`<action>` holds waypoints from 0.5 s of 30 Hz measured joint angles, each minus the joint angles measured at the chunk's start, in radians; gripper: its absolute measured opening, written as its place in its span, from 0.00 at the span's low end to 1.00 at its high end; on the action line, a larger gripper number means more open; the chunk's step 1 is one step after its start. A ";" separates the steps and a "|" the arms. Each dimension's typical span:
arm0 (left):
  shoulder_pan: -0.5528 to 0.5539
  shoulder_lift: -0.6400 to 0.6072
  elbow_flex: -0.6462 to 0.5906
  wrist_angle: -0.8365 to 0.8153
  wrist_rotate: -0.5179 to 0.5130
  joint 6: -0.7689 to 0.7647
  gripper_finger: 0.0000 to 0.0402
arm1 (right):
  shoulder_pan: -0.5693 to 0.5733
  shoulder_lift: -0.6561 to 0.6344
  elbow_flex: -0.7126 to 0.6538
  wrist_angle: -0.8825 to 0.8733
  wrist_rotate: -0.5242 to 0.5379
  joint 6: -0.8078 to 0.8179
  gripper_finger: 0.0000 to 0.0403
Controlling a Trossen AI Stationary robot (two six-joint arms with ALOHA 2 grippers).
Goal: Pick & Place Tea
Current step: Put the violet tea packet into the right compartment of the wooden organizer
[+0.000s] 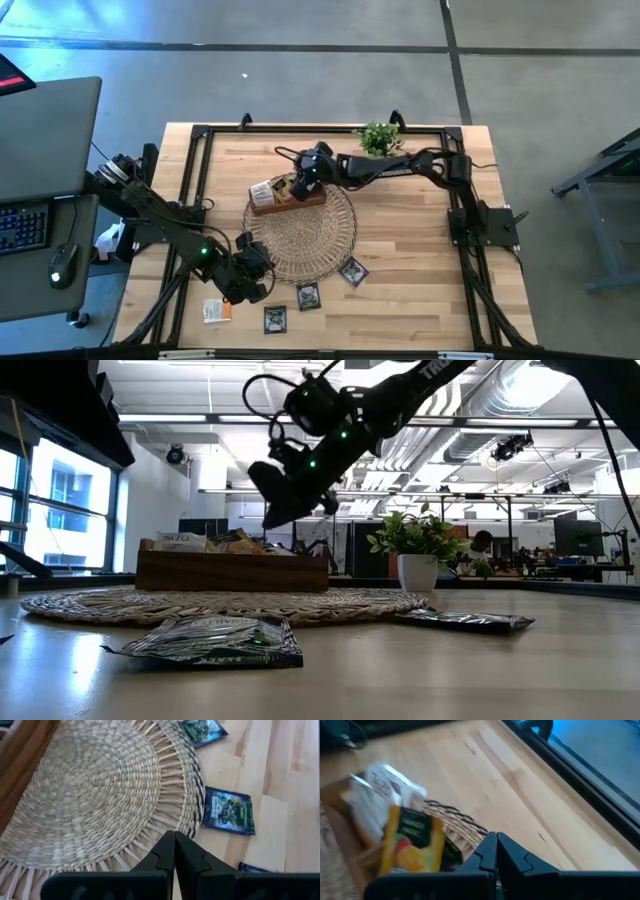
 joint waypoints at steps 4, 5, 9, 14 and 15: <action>0.000 0.000 0.000 -0.002 -0.006 0.001 0.01 | -0.015 0.021 0.000 -0.004 0.001 0.025 0.00; 0.000 0.000 0.000 -0.005 -0.006 0.002 0.01 | -0.019 0.025 0.000 -0.005 0.002 0.026 0.00; 0.000 0.000 0.000 -0.008 -0.005 0.004 0.01 | -0.027 0.026 0.000 -0.067 0.009 0.028 0.00; 0.000 0.000 0.000 -0.010 -0.005 0.004 0.01 | -0.019 0.024 0.000 -0.216 0.037 0.028 0.00; 0.000 0.000 0.000 -0.010 -0.005 0.004 0.01 | -0.015 0.021 0.000 -0.235 0.042 0.028 0.00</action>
